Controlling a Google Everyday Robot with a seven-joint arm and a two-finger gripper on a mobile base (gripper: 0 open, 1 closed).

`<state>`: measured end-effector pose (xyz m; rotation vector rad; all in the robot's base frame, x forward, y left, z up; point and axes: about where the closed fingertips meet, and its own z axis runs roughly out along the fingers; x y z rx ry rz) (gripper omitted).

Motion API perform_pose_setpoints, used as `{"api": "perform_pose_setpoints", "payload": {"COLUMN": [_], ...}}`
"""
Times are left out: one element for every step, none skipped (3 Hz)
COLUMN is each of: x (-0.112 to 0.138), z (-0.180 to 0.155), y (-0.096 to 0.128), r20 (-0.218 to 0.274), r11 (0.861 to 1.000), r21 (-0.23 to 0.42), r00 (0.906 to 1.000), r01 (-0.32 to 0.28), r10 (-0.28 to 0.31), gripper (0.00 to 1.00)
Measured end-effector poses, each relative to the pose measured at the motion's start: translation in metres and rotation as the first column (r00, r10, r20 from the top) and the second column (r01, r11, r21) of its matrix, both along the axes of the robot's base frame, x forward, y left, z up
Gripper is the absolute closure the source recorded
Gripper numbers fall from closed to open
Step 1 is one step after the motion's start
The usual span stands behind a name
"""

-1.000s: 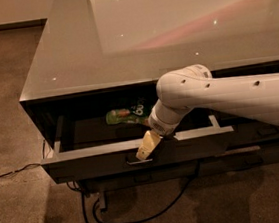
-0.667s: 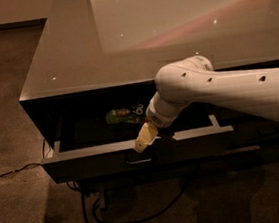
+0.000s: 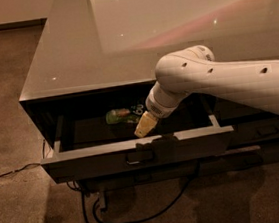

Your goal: Open top drawer

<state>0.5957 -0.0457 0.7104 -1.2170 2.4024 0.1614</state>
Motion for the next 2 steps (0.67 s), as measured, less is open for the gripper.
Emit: {"api": "perform_pose_setpoints", "payload": {"x": [0.007, 0.011], "z": [-0.005, -0.018], "y": [-0.006, -0.005], "r20": [-0.004, -0.013], "r11": [1.000, 0.998], "r21": [-0.016, -0.060], "r00": [0.9997, 0.9996], "r01": [0.024, 0.024], "r10": [-0.024, -0.025], "gripper": [0.42, 0.65]}}
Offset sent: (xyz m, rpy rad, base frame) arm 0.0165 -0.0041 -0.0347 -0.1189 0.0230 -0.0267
